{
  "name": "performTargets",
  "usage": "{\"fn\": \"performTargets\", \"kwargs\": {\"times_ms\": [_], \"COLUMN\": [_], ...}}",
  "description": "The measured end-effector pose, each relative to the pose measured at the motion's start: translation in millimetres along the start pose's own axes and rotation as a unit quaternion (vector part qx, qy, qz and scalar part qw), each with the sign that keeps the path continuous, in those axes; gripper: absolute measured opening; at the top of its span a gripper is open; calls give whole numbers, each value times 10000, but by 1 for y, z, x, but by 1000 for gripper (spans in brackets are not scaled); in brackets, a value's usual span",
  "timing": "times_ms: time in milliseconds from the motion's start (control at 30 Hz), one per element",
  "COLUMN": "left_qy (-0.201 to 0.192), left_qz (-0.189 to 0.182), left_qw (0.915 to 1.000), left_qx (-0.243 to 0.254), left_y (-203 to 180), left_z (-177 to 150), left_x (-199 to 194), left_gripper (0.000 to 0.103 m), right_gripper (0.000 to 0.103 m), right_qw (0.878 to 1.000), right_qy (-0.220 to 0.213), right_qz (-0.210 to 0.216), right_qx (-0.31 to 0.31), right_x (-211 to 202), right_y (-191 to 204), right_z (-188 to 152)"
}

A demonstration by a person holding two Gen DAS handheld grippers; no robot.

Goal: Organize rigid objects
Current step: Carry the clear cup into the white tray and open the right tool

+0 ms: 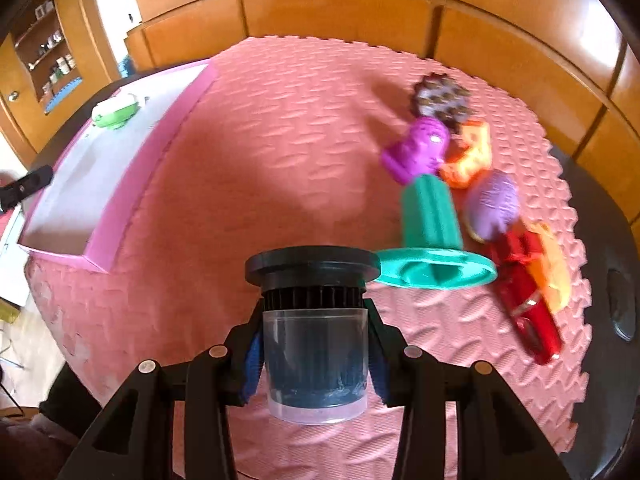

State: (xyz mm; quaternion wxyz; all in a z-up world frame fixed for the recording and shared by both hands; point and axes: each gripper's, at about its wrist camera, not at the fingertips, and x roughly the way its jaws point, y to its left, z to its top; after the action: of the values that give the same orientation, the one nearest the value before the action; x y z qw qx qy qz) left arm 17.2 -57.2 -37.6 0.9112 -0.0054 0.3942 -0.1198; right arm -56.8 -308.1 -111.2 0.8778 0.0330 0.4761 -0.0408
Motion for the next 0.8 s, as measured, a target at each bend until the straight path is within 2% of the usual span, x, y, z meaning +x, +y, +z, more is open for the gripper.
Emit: {"fn": "performTargets", "kwargs": {"times_ms": [200,467,800], "left_qy": [-44,-74,-167], "left_qz": [35,54,189], "left_qw": [10000,9999,9987], "left_qx": [-42,-138,-436], "left_y": [6,16,41], "left_z": [-2,-2,-2], "left_x": [-3,-4,-10], "left_gripper": [64,64,64], "right_gripper": [43,43,43], "right_qw": [9999,9983,9922], "right_qy": [8,-272,-565], "right_qz": [161,512,940], "right_qx": [-22,71,-593], "right_x": [8,-2,0], "right_y": [16,40,112], "right_z": [15,46,103]}}
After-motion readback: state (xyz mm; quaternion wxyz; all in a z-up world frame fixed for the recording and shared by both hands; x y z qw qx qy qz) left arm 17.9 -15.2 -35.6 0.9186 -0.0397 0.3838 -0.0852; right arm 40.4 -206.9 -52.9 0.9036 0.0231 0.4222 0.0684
